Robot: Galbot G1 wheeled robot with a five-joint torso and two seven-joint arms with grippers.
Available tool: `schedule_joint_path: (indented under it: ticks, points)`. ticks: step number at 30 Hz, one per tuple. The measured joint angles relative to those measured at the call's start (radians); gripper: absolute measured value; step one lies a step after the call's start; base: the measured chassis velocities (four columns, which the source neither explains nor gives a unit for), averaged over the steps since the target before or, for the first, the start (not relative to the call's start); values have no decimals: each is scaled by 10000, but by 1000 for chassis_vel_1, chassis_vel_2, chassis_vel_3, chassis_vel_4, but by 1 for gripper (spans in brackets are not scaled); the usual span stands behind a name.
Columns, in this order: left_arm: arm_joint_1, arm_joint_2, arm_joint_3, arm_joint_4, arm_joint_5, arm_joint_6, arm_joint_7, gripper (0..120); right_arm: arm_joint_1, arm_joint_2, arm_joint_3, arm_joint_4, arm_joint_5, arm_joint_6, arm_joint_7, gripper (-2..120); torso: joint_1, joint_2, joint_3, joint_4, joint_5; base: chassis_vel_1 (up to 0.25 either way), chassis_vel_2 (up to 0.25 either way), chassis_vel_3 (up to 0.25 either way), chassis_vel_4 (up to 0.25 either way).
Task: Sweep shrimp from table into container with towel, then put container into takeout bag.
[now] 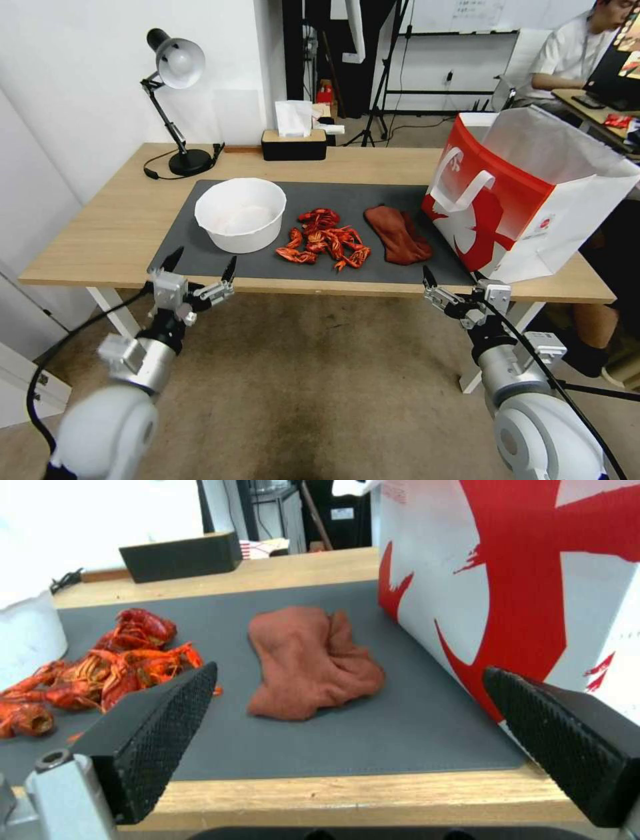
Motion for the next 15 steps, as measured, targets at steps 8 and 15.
schedule_joint_path:
  ticks: [8, 15]
  points:
    - [-2172, 3621, 654, 1893, -1903, -815, 1967, 100, -1, 63, 23, 47, -70, 2, -23, 100, 0, -1, 0, -1, 10, 0, 0, 0, 0]
    - [-4879, 5240, 3196, 3777, -2920, -1454, 4028, 100, 13, 150, 134, 52, -106, -6, -29, 100, 0, -1, 1, -1, 2, 0, 0, 0, 0]
